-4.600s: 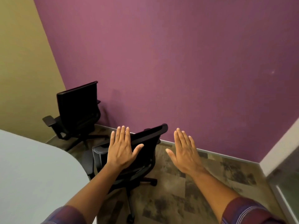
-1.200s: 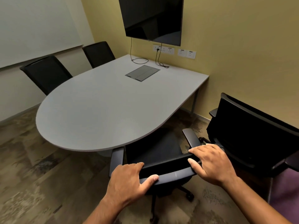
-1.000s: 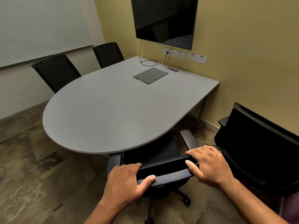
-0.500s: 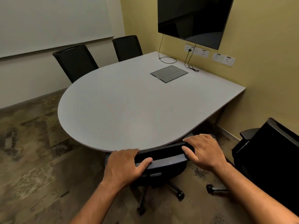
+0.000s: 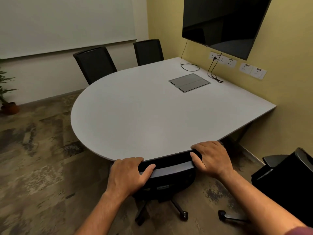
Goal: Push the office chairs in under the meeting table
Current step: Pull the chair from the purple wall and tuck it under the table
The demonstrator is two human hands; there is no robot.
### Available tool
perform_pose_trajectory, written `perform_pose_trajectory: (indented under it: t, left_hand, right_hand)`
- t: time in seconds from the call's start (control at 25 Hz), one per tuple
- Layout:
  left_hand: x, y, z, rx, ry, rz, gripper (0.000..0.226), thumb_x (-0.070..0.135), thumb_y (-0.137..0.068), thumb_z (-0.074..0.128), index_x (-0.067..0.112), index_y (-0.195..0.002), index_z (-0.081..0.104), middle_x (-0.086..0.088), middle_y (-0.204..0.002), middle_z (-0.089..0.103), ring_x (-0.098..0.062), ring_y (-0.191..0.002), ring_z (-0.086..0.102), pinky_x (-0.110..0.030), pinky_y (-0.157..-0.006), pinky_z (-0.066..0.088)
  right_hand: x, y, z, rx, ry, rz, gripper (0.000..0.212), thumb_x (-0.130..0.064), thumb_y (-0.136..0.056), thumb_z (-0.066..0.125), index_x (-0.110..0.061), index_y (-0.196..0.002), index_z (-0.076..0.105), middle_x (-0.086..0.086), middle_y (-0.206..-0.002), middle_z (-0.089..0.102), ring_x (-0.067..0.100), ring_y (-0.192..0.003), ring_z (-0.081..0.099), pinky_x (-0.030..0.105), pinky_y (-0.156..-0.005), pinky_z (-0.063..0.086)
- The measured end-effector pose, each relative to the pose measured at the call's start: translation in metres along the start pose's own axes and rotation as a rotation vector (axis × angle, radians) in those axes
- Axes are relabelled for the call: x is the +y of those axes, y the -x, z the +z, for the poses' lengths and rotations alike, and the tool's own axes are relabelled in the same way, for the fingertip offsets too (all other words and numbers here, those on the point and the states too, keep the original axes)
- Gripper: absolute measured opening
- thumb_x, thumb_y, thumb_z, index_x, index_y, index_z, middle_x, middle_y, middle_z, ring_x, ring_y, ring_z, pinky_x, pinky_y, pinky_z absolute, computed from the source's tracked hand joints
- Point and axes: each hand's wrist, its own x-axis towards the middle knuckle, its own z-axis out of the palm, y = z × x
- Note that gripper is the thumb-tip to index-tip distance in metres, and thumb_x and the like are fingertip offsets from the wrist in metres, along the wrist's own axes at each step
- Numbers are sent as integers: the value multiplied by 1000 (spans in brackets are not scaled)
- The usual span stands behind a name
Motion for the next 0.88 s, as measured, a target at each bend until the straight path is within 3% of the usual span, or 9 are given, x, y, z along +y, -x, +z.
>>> perform_pose_trajectory:
  t: [0.28, 0.52, 0.76, 0.88]
  left_hand:
    - [15, -8, 1, -12, -16, -88, 73, 81, -95, 22, 25, -72, 64, 9, -65, 65, -13, -64, 62, -37, -68, 50]
    - [-14, -21, -7, -36, -29, -102, 74, 77, -96, 21, 28, -88, 76, 10, -82, 77, -13, -80, 70, -38, -78, 52]
    - [-18, -21, -4, -30, -20, -83, 73, 75, -98, 22, 29, -92, 79, 12, -85, 78, -13, -80, 70, -37, -77, 52]
    - [-19, -17, -3, -26, -30, -65, 73, 75, -98, 22, 30, -93, 79, 13, -84, 78, -11, -78, 69, -34, -72, 47]
  right_hand:
    - [14, -23, 4, -106, 30, -46, 58, -60, -100, 33, -24, -108, 77, -4, -98, 79, 22, -91, 71, 40, -88, 51]
    - [-10, -29, 9, -93, 1, -30, 63, -65, -101, 28, -24, -102, 77, -5, -90, 76, 20, -84, 69, 39, -84, 51]
    - [-13, -28, 8, -123, -18, -10, 66, -68, -101, 25, -25, -108, 75, -6, -97, 76, 18, -89, 67, 41, -90, 48]
    - [-13, -23, 7, -125, -59, -8, 69, -70, -102, 25, -25, -121, 73, -3, -112, 78, 20, -102, 69, 44, -99, 48]
